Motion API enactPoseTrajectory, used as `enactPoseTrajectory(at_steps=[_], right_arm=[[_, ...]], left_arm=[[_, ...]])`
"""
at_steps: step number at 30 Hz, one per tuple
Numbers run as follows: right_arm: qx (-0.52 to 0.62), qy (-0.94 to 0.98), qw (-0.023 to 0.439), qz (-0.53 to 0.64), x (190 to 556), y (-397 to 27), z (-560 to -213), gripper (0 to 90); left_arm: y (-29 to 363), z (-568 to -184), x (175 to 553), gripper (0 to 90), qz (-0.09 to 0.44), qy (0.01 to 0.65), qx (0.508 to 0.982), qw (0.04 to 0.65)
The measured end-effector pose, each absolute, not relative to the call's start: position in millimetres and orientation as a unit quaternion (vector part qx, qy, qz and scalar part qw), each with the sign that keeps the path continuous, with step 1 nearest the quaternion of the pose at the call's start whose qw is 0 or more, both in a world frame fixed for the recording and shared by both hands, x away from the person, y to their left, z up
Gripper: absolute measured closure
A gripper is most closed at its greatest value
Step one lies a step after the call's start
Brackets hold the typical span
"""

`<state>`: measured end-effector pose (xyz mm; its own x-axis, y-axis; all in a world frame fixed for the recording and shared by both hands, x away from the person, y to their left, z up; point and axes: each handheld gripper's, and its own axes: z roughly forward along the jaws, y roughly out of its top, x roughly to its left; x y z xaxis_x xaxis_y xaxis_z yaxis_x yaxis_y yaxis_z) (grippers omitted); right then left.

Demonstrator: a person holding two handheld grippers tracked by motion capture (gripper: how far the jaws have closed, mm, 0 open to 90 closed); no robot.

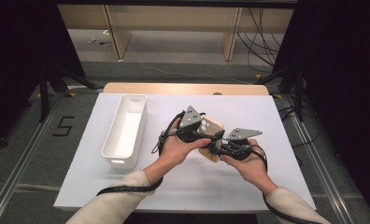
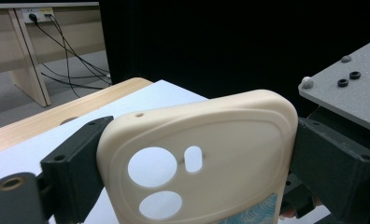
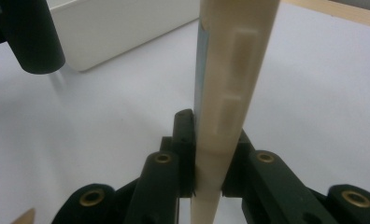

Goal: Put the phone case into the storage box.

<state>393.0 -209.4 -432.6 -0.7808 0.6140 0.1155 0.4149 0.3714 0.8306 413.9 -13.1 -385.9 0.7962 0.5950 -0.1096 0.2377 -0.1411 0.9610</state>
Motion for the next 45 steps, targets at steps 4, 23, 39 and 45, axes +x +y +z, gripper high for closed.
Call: enactPoseTrajectory(at_steps=[4, 23, 39, 45], right_arm=[[0.312, 0.820, 0.112, 0.466, 393, -209, -433, 77.9], [0.309, 0.817, 0.122, 0.471, 394, -208, -433, 64.5], [0.323, 0.804, 0.122, 0.484, 395, -210, -433, 38.3], [0.319, 0.803, 0.125, 0.487, 394, -210, -434, 22.3]], left_arm=[[-13, -386, 413, 10.5, 0.149, 0.280, 0.741, 0.592], [-9, -381, 414, 11.8, 0.154, 0.274, 0.741, 0.593], [-4, -378, 415, 12.1, 0.158, 0.275, 0.742, 0.591], [1, -375, 416, 12.1, 0.162, 0.274, 0.741, 0.591]])
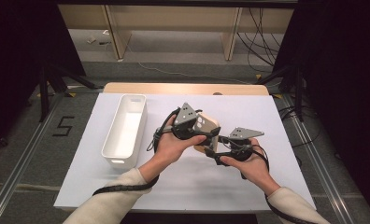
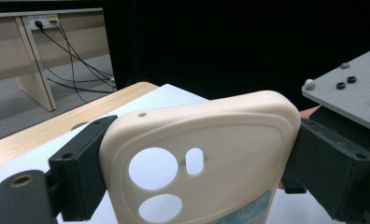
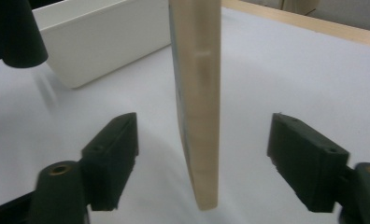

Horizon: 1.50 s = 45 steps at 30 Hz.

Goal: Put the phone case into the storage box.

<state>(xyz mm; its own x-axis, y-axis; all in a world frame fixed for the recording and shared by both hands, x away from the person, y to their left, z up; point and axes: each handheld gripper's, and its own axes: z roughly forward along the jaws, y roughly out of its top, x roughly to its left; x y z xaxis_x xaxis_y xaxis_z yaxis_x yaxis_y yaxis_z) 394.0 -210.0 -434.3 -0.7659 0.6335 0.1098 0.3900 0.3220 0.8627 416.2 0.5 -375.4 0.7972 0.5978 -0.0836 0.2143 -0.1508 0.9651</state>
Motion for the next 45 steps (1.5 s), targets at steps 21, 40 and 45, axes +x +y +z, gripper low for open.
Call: enactPoseTrajectory(at_steps=[21, 40, 45], right_arm=[[0.302, 0.808, 0.132, 0.489, 390, -215, -434, 13.9], [0.305, 0.804, 0.138, 0.492, 386, -226, -434, 13.4], [0.307, 0.803, 0.140, 0.491, 386, -228, -434, 13.4]], left_arm=[[19, -369, 417, 12.2, 0.176, 0.283, 0.735, 0.591], [36, -364, 418, 12.3, 0.187, 0.290, 0.733, 0.586], [40, -363, 418, 12.3, 0.190, 0.292, 0.732, 0.585]])
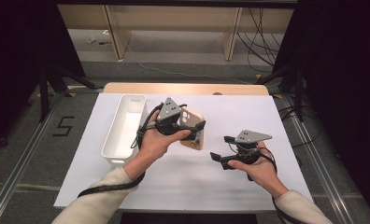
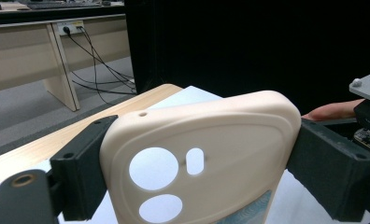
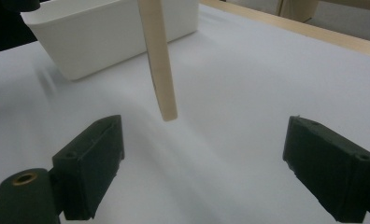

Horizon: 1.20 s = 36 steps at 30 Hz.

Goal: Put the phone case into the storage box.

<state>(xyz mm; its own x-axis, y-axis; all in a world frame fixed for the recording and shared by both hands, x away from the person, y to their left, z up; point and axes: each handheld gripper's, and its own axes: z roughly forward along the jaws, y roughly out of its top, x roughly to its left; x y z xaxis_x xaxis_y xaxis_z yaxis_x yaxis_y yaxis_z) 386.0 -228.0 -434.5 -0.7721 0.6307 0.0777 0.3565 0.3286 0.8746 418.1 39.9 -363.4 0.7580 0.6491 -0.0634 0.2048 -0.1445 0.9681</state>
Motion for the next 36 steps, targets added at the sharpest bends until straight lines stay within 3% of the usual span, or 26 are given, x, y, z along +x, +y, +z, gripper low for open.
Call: enactPoseTrajectory(at_steps=[36], right_arm=[[0.318, 0.795, 0.144, 0.495, 383, -241, -434, 13.5]], left_arm=[[63, -359, 419, 12.5, 0.203, 0.297, 0.728, 0.584]])
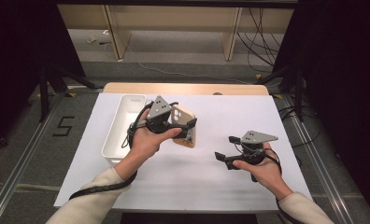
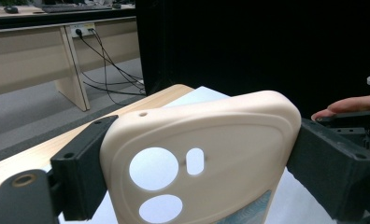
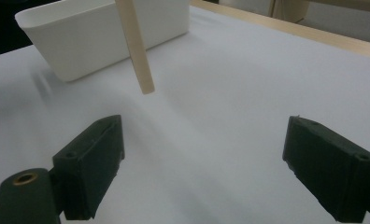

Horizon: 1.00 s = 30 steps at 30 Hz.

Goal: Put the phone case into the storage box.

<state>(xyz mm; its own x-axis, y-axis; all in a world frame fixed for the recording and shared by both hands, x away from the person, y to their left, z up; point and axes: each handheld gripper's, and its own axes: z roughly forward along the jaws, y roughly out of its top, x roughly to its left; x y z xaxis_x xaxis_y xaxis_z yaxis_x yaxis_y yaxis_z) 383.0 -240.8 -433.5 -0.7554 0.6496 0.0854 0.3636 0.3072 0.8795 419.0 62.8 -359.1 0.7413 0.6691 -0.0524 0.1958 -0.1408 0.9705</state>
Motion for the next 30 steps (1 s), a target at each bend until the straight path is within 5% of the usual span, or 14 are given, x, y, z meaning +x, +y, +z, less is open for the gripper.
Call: enactPoseTrajectory(at_steps=[30], right_arm=[[0.329, 0.788, 0.149, 0.500, 377, -258, -435, 13.7]], left_arm=[[79, -357, 426, 12.6, 0.207, 0.313, 0.722, 0.581]])
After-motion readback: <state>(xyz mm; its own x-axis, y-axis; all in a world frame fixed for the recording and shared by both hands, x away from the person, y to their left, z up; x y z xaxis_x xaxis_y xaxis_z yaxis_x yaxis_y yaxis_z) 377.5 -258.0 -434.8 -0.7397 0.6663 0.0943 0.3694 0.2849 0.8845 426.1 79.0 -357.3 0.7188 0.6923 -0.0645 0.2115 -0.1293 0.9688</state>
